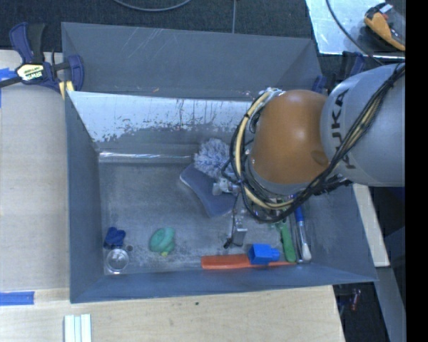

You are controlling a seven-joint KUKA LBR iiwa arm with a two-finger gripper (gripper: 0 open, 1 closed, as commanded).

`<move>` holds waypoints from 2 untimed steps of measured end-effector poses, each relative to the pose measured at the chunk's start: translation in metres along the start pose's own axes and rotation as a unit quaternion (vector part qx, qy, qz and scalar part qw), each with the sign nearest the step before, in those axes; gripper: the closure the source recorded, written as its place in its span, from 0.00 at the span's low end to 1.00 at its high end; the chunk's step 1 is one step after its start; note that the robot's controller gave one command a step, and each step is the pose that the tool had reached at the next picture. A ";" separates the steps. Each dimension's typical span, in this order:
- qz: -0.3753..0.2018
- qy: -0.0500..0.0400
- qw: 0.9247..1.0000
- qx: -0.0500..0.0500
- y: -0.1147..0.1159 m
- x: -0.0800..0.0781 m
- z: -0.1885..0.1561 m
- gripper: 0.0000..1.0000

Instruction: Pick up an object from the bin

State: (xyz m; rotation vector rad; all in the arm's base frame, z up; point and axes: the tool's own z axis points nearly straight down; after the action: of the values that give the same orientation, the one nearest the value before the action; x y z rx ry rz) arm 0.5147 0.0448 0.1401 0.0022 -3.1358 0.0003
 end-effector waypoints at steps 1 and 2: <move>0.001 -0.004 1.000 0.000 0.000 -0.002 -0.004 0.00; -0.019 -0.007 1.000 -0.001 -0.024 0.027 0.069 0.00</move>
Offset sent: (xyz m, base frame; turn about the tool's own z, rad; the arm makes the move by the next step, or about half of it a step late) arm -0.0292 -0.0234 -0.0701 -0.0395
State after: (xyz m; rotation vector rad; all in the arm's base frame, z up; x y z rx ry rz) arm 0.4877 0.0211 0.0715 0.0622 -3.1489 -0.0015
